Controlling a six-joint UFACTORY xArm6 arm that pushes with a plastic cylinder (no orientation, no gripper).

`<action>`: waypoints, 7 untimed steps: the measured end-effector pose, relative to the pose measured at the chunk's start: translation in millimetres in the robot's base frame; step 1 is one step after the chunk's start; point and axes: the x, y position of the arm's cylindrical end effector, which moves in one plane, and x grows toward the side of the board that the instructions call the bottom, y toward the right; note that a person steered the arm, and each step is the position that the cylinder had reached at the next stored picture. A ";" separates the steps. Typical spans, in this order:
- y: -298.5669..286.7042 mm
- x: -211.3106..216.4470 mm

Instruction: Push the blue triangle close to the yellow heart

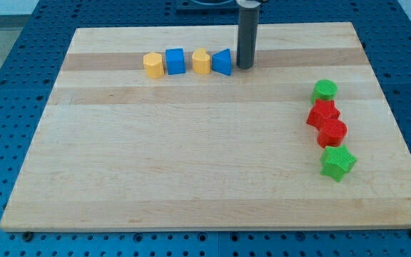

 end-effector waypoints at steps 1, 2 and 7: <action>58.5 -20.6; 113.9 -23.8; 155.7 135.9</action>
